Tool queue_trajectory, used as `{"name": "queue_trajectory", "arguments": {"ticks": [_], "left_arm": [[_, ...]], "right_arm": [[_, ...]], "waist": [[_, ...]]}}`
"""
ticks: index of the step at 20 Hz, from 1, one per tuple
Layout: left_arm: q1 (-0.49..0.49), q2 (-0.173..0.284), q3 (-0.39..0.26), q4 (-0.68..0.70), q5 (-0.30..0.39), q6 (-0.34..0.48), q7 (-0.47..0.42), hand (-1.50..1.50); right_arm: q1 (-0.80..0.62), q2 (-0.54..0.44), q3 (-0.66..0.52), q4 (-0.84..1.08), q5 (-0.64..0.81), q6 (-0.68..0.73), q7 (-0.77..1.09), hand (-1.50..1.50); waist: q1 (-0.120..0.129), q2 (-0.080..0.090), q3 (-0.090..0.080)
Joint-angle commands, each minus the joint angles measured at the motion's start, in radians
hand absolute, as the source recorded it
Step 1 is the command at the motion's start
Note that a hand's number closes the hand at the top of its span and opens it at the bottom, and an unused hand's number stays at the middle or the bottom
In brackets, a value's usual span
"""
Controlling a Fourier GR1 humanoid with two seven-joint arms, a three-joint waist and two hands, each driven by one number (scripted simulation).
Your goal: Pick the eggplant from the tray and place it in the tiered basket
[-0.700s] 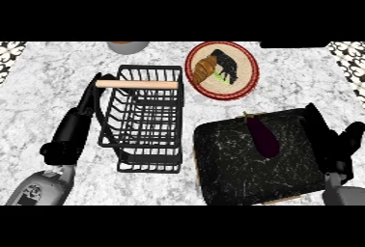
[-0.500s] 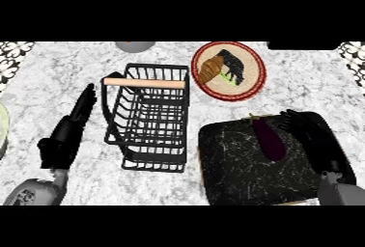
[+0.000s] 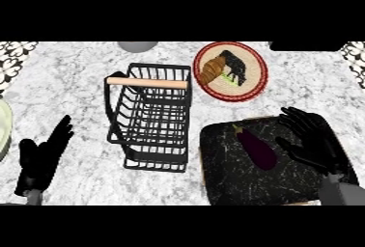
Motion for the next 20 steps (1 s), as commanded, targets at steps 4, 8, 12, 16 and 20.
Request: {"name": "queue_trajectory", "arguments": {"ticks": [4,8,12,16,20], "left_arm": [[-0.011,0.024,0.024,0.03,0.027,-0.039,0.021,0.0],[-0.017,0.009,0.032,0.08,0.027,-0.054,0.005,0.0],[-0.031,0.03,0.062,0.096,0.045,-0.09,0.008,0.0],[0.038,0.026,0.087,0.071,0.019,-0.103,-0.046,0.0],[0.023,0.011,0.108,0.069,0.024,-0.108,0.014,0.0]], "right_arm": [[-0.039,-0.319,0.175,0.012,0.422,0.005,0.072,-1.5],[-0.192,-0.377,0.217,0.046,0.383,0.184,0.228,-1.5],[-0.313,-0.368,0.256,0.099,0.308,0.382,0.322,-1.5],[-0.437,-0.259,0.266,0.142,0.352,0.362,0.416,-1.5],[-0.497,-0.253,0.23,0.18,0.306,0.455,0.527,-1.5]], "waist": [[0.013,0.002,-0.005],[0.008,0.001,-0.002],[0.008,0.0,-0.001],[-0.004,-0.004,-0.001],[-0.01,-0.004,-0.001]]}}
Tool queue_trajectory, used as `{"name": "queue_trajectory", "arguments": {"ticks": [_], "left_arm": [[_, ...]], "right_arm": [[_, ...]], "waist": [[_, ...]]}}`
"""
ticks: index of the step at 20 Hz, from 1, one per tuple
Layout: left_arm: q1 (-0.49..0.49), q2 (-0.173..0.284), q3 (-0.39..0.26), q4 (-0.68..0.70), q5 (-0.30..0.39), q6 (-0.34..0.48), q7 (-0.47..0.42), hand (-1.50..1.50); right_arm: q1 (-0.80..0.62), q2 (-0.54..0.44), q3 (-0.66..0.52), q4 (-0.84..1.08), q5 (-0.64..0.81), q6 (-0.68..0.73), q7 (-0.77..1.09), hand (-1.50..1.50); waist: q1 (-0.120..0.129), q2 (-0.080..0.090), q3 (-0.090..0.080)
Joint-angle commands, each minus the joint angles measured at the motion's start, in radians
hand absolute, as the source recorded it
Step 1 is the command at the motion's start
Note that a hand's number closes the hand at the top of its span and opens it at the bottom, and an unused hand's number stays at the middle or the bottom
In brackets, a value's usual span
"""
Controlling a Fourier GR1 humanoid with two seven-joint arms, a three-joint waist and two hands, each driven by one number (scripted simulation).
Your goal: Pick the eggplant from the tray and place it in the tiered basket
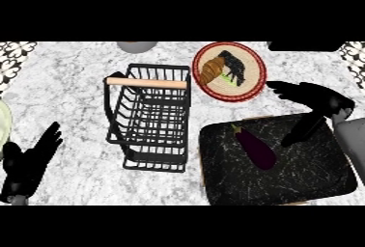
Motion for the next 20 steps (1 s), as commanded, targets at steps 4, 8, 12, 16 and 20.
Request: {"name": "queue_trajectory", "arguments": {"ticks": [4,8,12,16,20], "left_arm": [[-0.017,-0.025,0.025,0.026,-0.019,-0.017,0.003,0.0],[-0.043,-0.025,0.048,0.004,-0.016,-0.03,0.042,0.0],[-0.037,-0.028,0.072,0.008,-0.044,-0.036,0.042,0.0],[0.023,-0.008,0.107,-0.04,-0.039,-0.083,0.052,0.0],[-0.053,-0.102,0.054,0.011,-0.114,-0.022,0.049,0.0]], "right_arm": [[-0.086,0.044,0.006,0.018,-0.061,0.139,0.244,-1.5],[-0.144,0.021,-0.005,0.09,-0.013,0.201,0.256,-1.5],[-0.099,0.006,-0.02,0.126,0.086,0.188,0.194,-1.5],[-0.128,0.018,-0.086,0.115,0.035,0.224,0.299,-1.5],[-0.085,-0.002,-0.086,0.162,0.075,0.287,0.186,-1.5]], "waist": [[-0.012,-0.002,0.0],[-0.008,0.0,0.001],[-0.01,0.0,0.001],[-0.008,-0.002,0.001],[-0.012,0.0,0.001]]}}
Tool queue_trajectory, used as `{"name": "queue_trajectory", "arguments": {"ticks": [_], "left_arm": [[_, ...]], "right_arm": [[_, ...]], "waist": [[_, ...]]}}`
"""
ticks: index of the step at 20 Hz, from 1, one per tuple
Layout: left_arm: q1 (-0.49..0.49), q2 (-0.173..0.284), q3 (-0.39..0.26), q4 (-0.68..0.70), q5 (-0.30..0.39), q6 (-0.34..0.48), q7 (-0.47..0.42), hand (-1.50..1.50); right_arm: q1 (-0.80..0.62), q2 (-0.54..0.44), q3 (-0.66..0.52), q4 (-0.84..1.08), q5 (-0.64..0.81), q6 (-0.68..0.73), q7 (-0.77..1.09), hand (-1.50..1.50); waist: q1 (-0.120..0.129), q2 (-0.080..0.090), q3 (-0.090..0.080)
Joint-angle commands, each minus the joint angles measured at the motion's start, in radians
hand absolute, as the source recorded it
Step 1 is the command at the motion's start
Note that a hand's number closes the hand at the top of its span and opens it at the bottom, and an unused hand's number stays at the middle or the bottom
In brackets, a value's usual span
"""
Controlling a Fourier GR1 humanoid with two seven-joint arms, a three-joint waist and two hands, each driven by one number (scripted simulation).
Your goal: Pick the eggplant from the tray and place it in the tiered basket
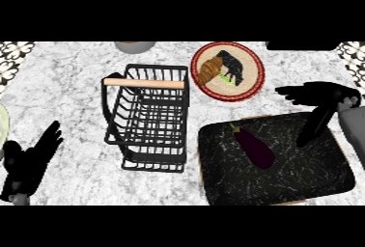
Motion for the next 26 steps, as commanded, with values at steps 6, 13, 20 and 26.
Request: {"name": "queue_trajectory", "arguments": {"ticks": [6,13,20,26], "left_arm": [[-0.008,-0.045,0.035,0.004,-0.048,-0.028,0.023,0.0],[0.015,-0.065,0.063,-0.011,-0.082,-0.039,0.007,0.0],[0.037,-0.063,0.106,-0.083,-0.082,-0.093,0.065,0.0],[0.069,-0.114,0.085,-0.119,-0.127,-0.064,0.059,0.0]], "right_arm": [[0.038,0.051,-0.049,0.027,0.067,0.035,-0.065,-1.5],[0.084,0.096,-0.043,0.07,0.176,-0.013,-0.187,-1.5],[0.056,0.111,-0.098,0.055,0.191,0.01,-0.161,-1.5],[0.094,0.188,-0.055,0.125,0.291,-0.087,-0.249,-1.5]], "waist": [[-0.001,0.0,0.0],[0.002,0.001,0.0],[0.002,0.0,0.0],[0.008,0.001,0.001]]}}
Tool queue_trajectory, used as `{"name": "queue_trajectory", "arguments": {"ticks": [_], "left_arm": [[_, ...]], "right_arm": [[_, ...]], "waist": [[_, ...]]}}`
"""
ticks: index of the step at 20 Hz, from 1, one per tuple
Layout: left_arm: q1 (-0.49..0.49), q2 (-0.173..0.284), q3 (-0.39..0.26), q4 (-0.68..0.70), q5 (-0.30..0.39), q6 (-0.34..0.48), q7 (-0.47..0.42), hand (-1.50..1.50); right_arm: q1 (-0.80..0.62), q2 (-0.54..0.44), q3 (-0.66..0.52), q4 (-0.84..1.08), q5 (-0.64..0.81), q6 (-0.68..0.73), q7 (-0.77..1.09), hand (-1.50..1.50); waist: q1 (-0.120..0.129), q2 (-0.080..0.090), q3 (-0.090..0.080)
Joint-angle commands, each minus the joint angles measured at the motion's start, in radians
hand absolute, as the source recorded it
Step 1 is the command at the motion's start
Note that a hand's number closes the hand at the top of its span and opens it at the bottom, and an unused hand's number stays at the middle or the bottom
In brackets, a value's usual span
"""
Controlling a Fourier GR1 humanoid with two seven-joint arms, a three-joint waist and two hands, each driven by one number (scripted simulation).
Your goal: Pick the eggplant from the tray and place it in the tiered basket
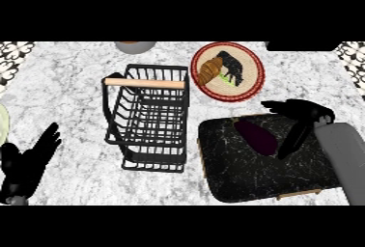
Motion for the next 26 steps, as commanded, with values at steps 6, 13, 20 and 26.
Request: {"name": "queue_trajectory", "arguments": {"ticks": [6,13,20,26], "left_arm": [[-0.01,-0.062,-0.016,0.006,-0.057,0.026,0.011,0.0],[-0.03,-0.024,0.04,-0.004,-0.036,-0.023,0.035,0.0],[0.02,-0.013,0.057,-0.015,-0.027,-0.062,0.0,0.0],[-0.023,-0.045,0.05,-0.064,-0.049,-0.033,0.075,0.0]], "right_arm": [[-0.04,0.119,0.019,0.109,0.092,-0.105,-0.035,-1.5],[-0.02,0.1,0.017,0.117,0.1,-0.015,-0.061,-1.5],[0.013,0.157,0.039,0.068,0.153,-0.144,-0.207,1.5],[0.044,0.125,-0.035,-0.024,0.132,-0.172,-0.173,1.5]], "waist": [[0.002,0.005,0.004],[0.0,0.004,0.004],[0.004,0.004,0.004],[-0.003,0.003,0.003]]}}
